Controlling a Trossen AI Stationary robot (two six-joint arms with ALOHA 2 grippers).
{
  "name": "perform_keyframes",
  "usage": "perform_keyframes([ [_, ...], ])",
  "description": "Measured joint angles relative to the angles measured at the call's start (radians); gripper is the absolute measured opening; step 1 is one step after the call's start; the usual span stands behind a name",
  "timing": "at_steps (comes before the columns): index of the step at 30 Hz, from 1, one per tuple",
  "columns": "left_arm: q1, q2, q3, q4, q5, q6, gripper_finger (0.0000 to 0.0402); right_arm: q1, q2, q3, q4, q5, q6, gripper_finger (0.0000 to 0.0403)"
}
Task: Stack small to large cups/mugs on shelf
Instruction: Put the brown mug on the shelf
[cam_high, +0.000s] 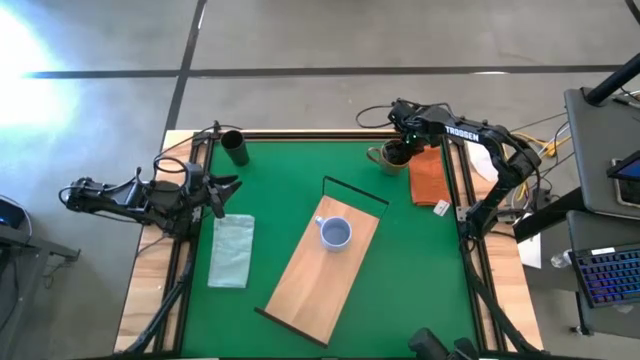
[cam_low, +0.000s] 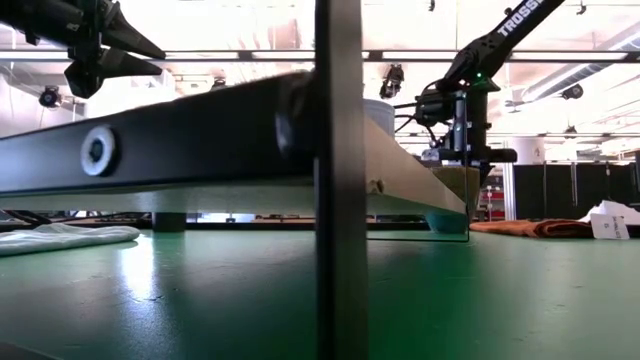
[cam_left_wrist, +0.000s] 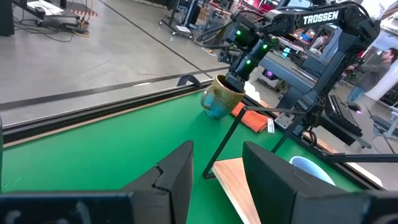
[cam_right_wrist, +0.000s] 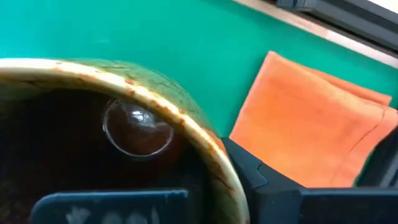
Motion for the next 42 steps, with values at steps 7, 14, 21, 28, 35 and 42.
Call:
perform_keyframes([
  [7,0.0,-0.001,0.0,0.0,0.0,0.0,0.0125,0.081,-0.044,0.16,-0.139,0.004,-0.01,0.0026],
  [14,0.0,0.001,0.0,0.001,0.0,0.0,0.0125,0.224,-0.123,0.454,-0.324,0.054,0.077,0.0026],
  [21,0.0,0.001,-0.001,0.001,-0.002,0.008,0.0125,0.478,-0.151,0.713,-0.383,0.062,0.263,0.0026],
  [28,0.0,0.006,-0.001,0.0,-0.003,0.012,0.0125,0.825,-0.099,0.855,-0.457,0.086,0.525,0.0026],
  [35,0.0,0.019,-0.001,0.004,-0.003,0.059,0.0125,1.1,-0.018,0.861,-0.449,0.111,0.884,0.0026],
  [42,-0.001,0.045,-0.001,0.004,0.01,0.06,0.0125,1.23,0.109,0.862,-0.451,0.109,1.133,0.0026],
])
